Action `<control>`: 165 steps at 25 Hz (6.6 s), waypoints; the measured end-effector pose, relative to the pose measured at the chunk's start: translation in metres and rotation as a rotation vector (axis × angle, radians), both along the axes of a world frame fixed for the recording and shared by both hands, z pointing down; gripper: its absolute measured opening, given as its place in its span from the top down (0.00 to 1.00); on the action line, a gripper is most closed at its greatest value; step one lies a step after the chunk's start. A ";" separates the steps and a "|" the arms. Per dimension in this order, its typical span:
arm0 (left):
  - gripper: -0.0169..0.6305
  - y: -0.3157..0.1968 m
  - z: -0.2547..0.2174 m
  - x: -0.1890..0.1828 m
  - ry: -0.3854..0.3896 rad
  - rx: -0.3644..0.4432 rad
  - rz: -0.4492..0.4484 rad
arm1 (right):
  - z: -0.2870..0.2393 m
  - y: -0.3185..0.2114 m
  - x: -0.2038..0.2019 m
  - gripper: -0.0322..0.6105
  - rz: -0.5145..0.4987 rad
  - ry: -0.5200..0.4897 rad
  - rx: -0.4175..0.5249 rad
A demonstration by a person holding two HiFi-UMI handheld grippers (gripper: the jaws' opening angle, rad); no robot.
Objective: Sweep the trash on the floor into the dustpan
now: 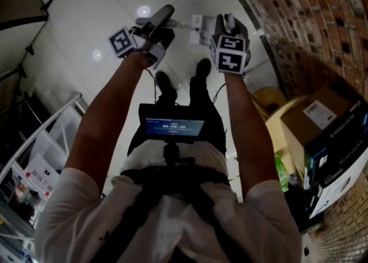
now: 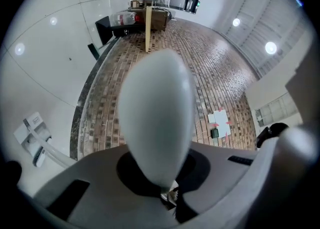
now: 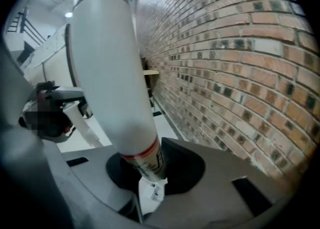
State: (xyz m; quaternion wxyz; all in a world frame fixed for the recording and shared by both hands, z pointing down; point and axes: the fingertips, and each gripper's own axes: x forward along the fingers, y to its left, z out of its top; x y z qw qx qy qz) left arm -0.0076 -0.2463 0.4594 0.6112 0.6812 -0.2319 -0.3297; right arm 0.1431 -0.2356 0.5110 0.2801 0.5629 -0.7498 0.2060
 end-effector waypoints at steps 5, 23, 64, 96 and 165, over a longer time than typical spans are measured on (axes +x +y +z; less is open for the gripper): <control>0.96 -0.003 0.002 -0.011 -0.029 0.008 0.004 | 0.010 0.017 -0.057 0.86 -0.298 0.062 -0.034; 0.88 0.002 0.001 -0.023 -0.129 0.066 0.052 | 0.044 0.022 -0.134 0.73 -0.744 0.290 -0.156; 0.62 0.007 0.004 -0.050 -0.269 0.098 0.050 | 0.068 0.010 -0.114 0.44 -0.686 0.367 -0.222; 0.54 0.026 0.014 -0.051 -0.330 0.088 0.076 | 0.070 0.043 -0.051 0.41 -0.564 0.417 -0.253; 0.97 0.357 -0.159 0.008 -0.540 0.477 0.096 | -0.195 0.309 0.014 0.95 -0.258 -0.353 0.125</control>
